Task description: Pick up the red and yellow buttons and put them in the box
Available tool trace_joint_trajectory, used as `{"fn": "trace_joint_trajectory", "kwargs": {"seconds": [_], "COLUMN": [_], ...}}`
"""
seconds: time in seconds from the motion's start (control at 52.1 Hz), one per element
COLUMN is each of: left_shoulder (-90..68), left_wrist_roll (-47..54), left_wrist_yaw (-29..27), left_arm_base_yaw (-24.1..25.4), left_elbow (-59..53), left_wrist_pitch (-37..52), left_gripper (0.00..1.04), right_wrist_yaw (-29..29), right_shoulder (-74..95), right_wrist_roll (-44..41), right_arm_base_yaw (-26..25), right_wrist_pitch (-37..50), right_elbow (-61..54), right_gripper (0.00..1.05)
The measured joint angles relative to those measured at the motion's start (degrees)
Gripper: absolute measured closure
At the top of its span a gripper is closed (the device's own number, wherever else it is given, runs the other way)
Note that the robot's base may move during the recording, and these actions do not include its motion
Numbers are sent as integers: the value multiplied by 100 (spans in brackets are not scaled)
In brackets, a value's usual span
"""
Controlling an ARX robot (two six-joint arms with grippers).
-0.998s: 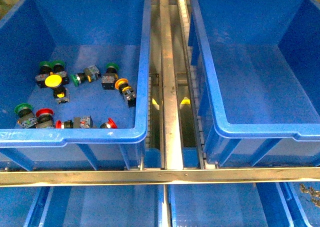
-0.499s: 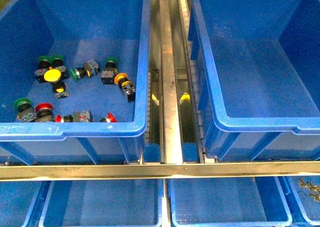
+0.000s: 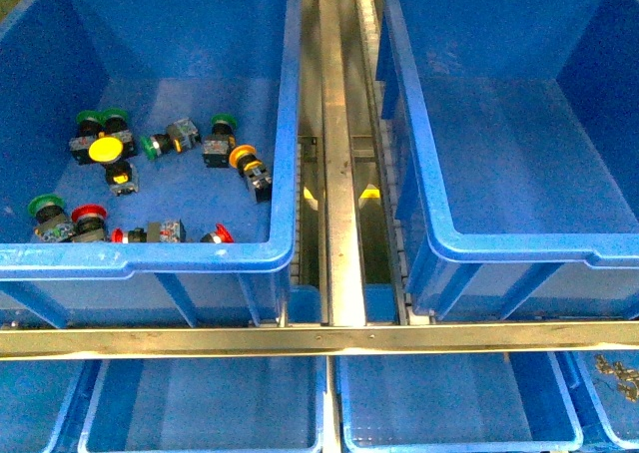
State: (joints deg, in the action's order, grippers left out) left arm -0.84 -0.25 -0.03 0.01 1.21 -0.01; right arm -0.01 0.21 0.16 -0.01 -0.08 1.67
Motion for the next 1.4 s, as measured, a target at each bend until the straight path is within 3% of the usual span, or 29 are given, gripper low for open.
{"fn": "trace_joint_trajectory", "kwargs": {"seconds": [0.23, 0.346, 0.634, 0.768, 1.018, 1.402], "left_shoulder": [0, -688, -4107, -5556, -7656, -9438], "left_wrist_roll": [0, -678, -1167, -1032, -562, -339], "left_wrist_yaw": [0, 140, 262, 177, -155, -671], "left_arm_base_yaw": [0, -2, -13, -118, -389, -664], "left_elbow": [0, 286, 1150, 1735, 3069, 4647], "left_wrist_pitch": [0, -647, 1998, 2719, 3263, 3029], "left_gripper": [8, 8, 8, 8, 8, 8], "right_wrist_yaw": [-2, 0, 0, 0, 0, 0], "right_shoulder": [0, 0, -4, -4, -4, -4], "right_wrist_roll": [0, 0, 0, 0, 0, 0], "right_arm_base_yaw": [0, 0, 0, 0, 0, 0], "right_wrist_pitch": [0, 0, 0, 0, 0, 0], "right_elbow": [0, 2, 0, 0, 0, 0], "right_gripper": [7, 7, 7, 7, 7, 7]}}
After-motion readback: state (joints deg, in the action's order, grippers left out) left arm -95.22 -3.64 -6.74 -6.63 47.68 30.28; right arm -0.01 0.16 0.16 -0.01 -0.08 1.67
